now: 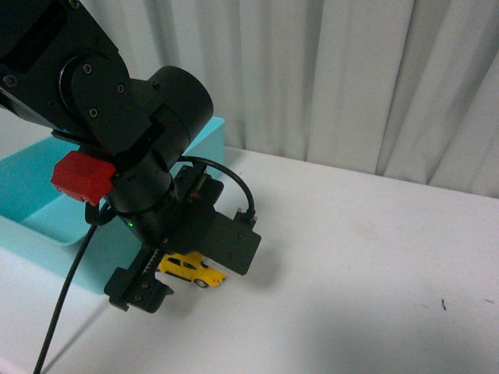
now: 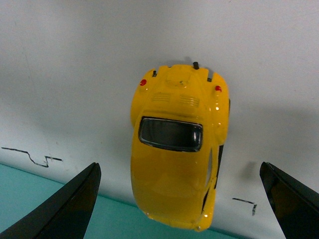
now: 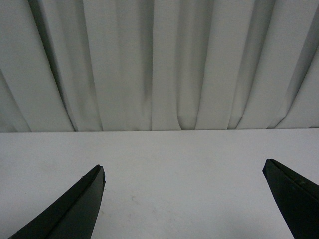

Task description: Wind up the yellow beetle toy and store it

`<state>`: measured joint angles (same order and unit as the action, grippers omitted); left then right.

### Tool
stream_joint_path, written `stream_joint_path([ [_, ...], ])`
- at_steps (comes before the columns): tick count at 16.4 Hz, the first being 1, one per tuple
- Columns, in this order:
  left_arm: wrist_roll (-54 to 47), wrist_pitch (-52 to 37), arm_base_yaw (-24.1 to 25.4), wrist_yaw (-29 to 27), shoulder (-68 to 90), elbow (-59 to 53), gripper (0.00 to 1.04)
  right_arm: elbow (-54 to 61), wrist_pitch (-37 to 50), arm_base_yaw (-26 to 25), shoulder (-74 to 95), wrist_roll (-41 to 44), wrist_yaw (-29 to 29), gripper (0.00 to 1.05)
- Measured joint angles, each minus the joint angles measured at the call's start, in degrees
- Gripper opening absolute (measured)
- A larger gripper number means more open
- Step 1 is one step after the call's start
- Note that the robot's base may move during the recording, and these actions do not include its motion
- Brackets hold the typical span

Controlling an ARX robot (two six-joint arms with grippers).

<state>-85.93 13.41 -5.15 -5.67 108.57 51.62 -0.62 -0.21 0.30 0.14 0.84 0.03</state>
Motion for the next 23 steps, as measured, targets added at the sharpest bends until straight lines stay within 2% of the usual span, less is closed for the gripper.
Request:
stream_joint_path([
  [3, 1.1, -0.5, 0.5, -0.3, 2.8, 1.8, 0.96, 0.0, 0.0, 0.0, 0.0, 0.0, 0.0, 0.98],
  [7, 3.6, -0.7, 1.3, -1.0, 4.6, 3.2, 0.54, 0.0, 0.0, 0.0, 0.0, 0.0, 0.0, 0.98],
  [8, 3.6, -0.9, 1.2, -1.0, 4.6, 3.5, 0.47, 0.0, 0.0, 0.0, 0.0, 0.0, 0.0, 0.98],
  [11, 1.5, -0.1, -0.4, 0.1, 4.2, 3.6, 0.44, 0.0, 0.0, 0.0, 0.0, 0.0, 0.0, 0.98],
  [14, 3.7, 3.8, -3.5, 5.6, -0.7, 3.6, 0.43, 0.0, 0.0, 0.0, 0.0, 0.0, 0.0, 0.98],
  [16, 9.6, 6.9, -5.3, 12.9, -7.4, 4.4, 0.43, 0.0, 0.0, 0.0, 0.0, 0.0, 0.0, 0.98],
  [17, 13.7, 7.5, -5.3, 18.3, -11.4, 5.5, 0.43, 0.0, 0.0, 0.0, 0.0, 0.0, 0.0, 0.98],
  [19, 23.0, 4.4, -1.6, 28.1, -17.9, 8.9, 0.41, 0.0, 0.0, 0.0, 0.0, 0.0, 0.0, 0.98],
  [20, 28.6, 1.2, 1.8, 30.6, -19.3, 11.4, 0.41, 0.0, 0.0, 0.0, 0.0, 0.0, 0.0, 0.98],
  [21, 33.7, -1.7, 5.6, 29.6, -19.4, 13.6, 0.40, 0.0, 0.0, 0.0, 0.0, 0.0, 0.0, 0.98],
  [23, 43.4, -5.0, 14.0, 22.6, -15.0, 15.4, 0.40, 0.0, 0.0, 0.0, 0.0, 0.0, 0.0, 0.98],
])
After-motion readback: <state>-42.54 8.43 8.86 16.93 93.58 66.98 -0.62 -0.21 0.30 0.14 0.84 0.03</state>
